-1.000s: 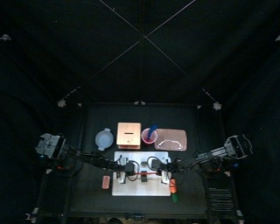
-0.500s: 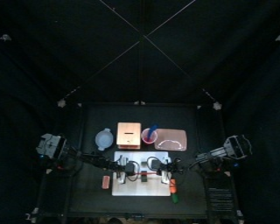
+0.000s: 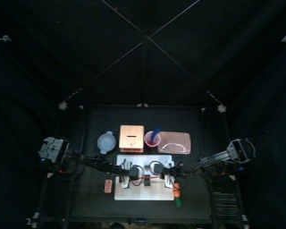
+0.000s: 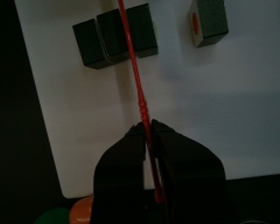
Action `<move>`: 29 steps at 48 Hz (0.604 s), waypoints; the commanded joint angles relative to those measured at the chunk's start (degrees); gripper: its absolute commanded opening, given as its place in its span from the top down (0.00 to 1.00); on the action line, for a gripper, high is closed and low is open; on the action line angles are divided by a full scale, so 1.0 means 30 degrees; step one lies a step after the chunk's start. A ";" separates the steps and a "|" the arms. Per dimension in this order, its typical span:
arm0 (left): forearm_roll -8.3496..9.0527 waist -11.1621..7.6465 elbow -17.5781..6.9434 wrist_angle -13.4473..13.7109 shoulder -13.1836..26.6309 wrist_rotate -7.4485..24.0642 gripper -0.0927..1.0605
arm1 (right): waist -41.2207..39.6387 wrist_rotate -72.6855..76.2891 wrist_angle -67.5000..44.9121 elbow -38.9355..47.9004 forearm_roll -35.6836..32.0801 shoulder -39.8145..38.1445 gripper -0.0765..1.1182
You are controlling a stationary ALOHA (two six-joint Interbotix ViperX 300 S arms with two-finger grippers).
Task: Place sushi on board then cut the sushi with the knife then place the pieces on the plate
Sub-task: Grasp knife edge with left hand
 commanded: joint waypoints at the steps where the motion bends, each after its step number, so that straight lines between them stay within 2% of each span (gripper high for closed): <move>1: 0.0059 -0.0059 -0.0615 -0.0176 -0.0117 0.0029 0.45 | -0.0205 0.0029 -0.0059 -0.0527 -0.0029 -0.0234 0.60; 17: 0.0088 0.0000 -0.1172 -0.0176 0.0557 0.0059 0.48 | -0.0205 0.0000 -0.0088 -0.0703 -0.0029 -0.0059 0.60; 29: 0.0117 0.0088 -0.1113 -0.0205 0.0615 0.0059 0.59 | -0.0234 0.0000 -0.0176 -0.0732 -0.0029 0.0176 0.60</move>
